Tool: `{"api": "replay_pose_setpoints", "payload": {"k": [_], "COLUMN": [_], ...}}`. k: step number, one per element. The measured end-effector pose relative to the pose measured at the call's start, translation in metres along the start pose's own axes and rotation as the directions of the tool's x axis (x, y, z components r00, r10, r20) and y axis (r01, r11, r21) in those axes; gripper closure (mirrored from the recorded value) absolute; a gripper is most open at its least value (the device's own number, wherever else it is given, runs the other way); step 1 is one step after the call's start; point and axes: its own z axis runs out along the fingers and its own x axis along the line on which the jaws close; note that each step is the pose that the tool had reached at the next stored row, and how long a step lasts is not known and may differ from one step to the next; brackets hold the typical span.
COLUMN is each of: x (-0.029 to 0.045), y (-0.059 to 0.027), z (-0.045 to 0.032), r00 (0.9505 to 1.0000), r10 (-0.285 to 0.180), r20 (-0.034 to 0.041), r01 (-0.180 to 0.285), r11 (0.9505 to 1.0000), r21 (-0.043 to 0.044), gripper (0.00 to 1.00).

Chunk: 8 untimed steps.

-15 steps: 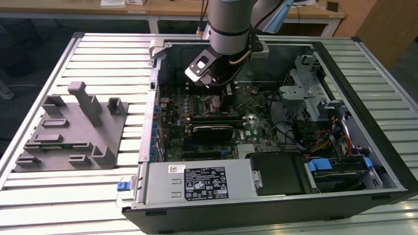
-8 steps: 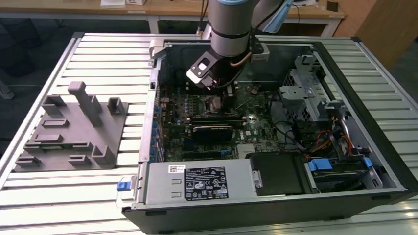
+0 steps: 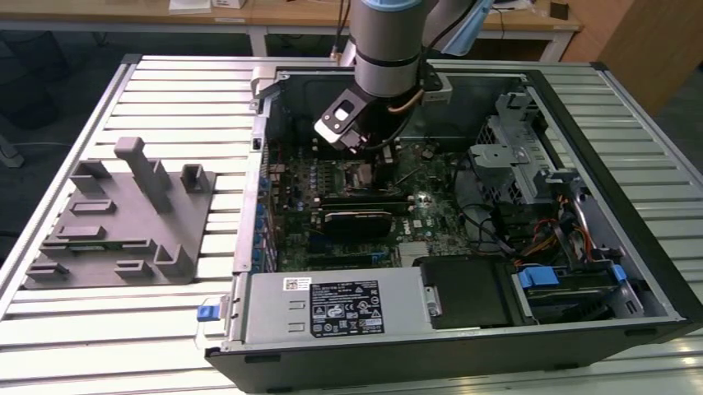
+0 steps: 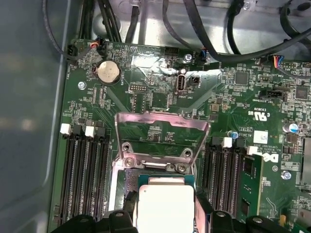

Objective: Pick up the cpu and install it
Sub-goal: 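Place the cpu into insertion slot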

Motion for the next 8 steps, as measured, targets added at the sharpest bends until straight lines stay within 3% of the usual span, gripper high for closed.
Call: {"api": "replay_pose_setpoints", "payload": {"k": [8], "x": [0.0026], "y": [-0.0042], "z": [0.0027], "r00": [1.0], "r10": [0.005], "r20": [0.002], "r01": [-0.005], "r11": [1.0], "r21": [-0.0029], "gripper": [0.45]}}
